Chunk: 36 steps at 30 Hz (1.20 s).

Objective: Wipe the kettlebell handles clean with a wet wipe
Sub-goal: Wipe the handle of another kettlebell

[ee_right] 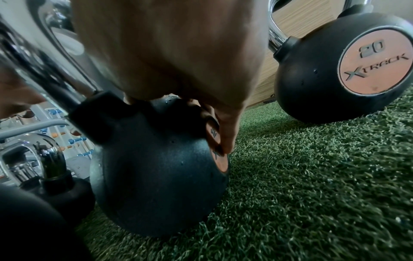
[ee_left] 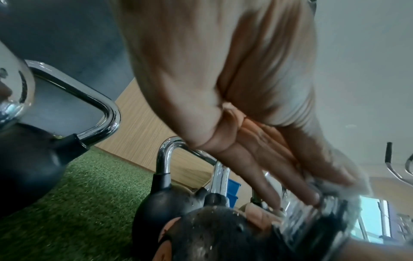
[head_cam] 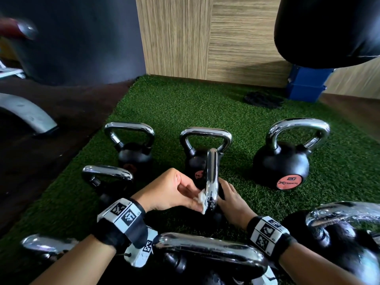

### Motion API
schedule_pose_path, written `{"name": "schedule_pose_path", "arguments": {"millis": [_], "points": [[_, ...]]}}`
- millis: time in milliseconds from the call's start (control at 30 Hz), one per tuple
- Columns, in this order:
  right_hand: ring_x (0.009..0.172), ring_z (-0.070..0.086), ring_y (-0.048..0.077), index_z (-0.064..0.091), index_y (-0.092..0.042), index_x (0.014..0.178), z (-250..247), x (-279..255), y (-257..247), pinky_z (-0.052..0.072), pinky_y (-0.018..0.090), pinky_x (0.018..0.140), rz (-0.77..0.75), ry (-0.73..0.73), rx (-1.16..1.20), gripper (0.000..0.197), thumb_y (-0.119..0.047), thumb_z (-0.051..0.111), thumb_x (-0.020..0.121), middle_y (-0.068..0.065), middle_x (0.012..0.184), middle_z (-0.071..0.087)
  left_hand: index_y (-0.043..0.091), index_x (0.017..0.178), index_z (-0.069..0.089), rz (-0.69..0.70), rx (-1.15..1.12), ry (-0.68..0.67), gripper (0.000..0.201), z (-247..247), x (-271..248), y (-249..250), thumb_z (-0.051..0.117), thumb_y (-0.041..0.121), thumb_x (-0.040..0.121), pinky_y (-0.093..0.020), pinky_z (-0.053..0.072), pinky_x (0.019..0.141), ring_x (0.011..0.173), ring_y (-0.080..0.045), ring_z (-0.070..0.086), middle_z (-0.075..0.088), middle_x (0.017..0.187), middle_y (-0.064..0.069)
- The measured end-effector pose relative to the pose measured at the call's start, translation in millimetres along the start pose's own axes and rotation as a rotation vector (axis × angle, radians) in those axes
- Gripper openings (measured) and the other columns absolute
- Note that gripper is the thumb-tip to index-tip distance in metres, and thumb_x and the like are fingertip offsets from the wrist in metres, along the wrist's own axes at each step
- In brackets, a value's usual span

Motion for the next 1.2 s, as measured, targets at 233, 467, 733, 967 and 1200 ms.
{"name": "schedule_pose_path", "arguments": {"millis": [233,467,733,967,1200], "points": [[0.145,0.034,0.027,0.023,-0.014,0.157,1,-1,1,0.031,0.034,0.116,-0.007,0.008,0.002,0.062,-0.025,0.050,0.103,0.011,0.159,0.033,0.030,0.085,0.083,-0.029,0.123,0.156,0.027,15,-12,-21,0.095,0.043,0.065,-0.027,0.058,0.081,0.086,-0.010,0.077,0.081,0.087,0.010],[0.131,0.050,0.029,0.051,-0.017,0.143,-46,3,-16,0.039,0.038,0.113,0.017,0.109,-0.118,0.053,-0.046,0.054,0.099,0.013,0.144,0.046,0.031,0.097,0.083,0.045,0.140,0.241,0.029,-11,-9,-2,0.093,0.032,0.070,-0.024,0.059,0.084,0.089,-0.006,0.076,0.081,0.092,0.011],[0.085,0.072,0.005,0.081,-0.024,0.102,-111,-7,-96,0.057,0.026,0.077,-0.385,0.255,0.258,0.018,-0.030,0.080,0.084,-0.010,0.096,0.078,0.025,0.100,0.081,0.222,-0.011,0.492,0.032,-58,4,46,0.088,0.028,0.068,-0.020,0.058,0.086,0.090,-0.009,0.076,0.081,0.098,0.003],[0.090,0.073,0.000,0.080,-0.018,0.106,-105,-3,-116,0.056,0.019,0.085,-0.441,0.312,0.403,0.033,-0.023,0.087,0.073,-0.008,0.100,0.079,0.014,0.092,0.076,0.271,-0.067,0.512,0.028,-60,15,67,0.089,0.009,0.068,-0.019,0.058,0.083,0.083,-0.010,0.075,0.081,0.091,-0.003],[0.074,0.075,0.010,0.082,-0.021,0.097,-110,3,-98,0.059,0.027,0.068,-0.386,0.279,0.417,0.022,-0.023,0.087,0.076,-0.007,0.086,0.080,0.033,0.107,0.074,0.183,0.084,0.240,0.052,-44,20,60,0.087,-0.004,0.074,-0.021,0.056,0.093,0.106,-0.013,0.075,0.080,0.107,0.005]]}}
Point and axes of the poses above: each hand's wrist, its own x-axis towards the middle knuckle, its own z-axis out of the palm, y = z × x, the point moved 6 cm from there along x, towards the middle knuckle
